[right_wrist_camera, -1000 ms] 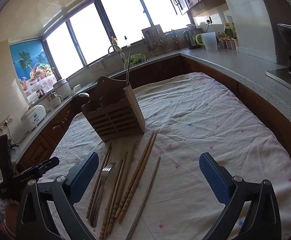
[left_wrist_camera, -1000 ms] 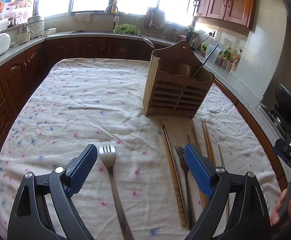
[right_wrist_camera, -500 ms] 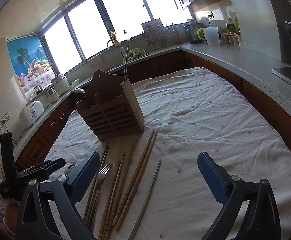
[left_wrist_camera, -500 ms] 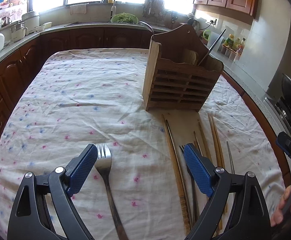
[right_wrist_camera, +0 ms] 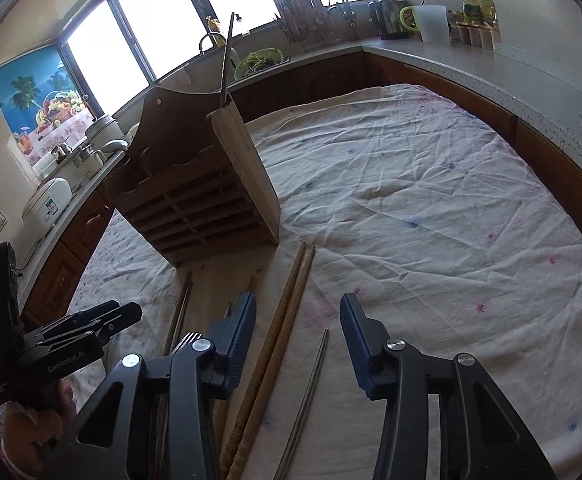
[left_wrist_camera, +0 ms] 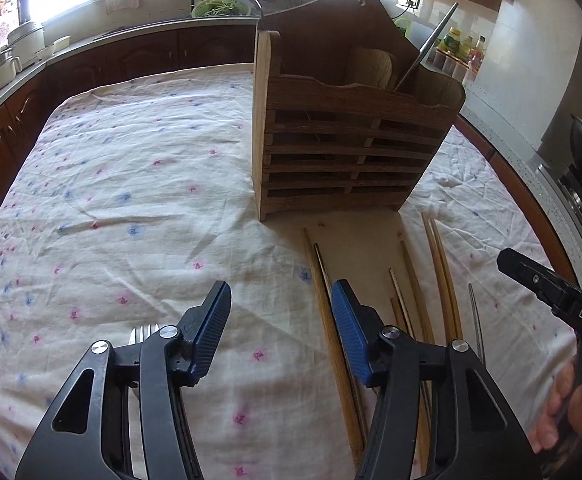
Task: Organize utensils
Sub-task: 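Lower the left tool onto a wooden chopstick and close on it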
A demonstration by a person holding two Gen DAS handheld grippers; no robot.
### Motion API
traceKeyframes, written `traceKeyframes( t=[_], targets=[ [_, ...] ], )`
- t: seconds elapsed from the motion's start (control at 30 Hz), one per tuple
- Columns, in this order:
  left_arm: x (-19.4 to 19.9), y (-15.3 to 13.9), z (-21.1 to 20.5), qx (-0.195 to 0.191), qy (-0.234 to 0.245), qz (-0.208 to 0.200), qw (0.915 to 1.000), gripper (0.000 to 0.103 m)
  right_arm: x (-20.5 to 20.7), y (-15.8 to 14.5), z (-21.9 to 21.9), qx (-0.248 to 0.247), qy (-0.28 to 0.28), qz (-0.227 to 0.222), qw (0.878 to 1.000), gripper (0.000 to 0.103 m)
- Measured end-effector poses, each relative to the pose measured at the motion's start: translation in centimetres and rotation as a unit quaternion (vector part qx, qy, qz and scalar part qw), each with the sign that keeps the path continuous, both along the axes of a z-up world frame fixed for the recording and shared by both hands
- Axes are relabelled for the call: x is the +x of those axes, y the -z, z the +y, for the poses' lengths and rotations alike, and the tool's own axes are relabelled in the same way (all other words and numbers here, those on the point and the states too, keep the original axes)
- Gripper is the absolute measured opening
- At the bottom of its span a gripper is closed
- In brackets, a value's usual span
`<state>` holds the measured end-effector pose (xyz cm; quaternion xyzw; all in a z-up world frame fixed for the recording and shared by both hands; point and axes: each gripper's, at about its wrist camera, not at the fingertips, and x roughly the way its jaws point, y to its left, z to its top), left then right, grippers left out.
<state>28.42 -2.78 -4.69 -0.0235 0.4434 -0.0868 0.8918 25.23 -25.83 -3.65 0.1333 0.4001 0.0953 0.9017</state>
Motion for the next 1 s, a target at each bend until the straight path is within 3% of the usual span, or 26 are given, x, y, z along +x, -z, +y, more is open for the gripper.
traceKeyframes(
  t=[0.1, 0.63, 1.0],
  targets=[
    [1.0, 0.7, -0.4, 0.006, 0.006, 0.013, 0.9999, 0.043, 1.5, 0.9, 0.3, -0.003, -0.002, 0.017, 1.000, 0.033],
    [3.9, 2.3, -0.9, 0.007, 0.027, 0.044, 0.9986, 0.037, 5.1, 3.8, 1.3, -0.020, -0.005, 0.053, 0.998, 0.024],
    [4.0, 2.4, -1.7, 0.052, 0.051, 0.040, 0.9965, 0.033, 5.7, 3.7, 1.7, -0.051, -0.016, 0.054, 0.997, 0.015]
  ],
)
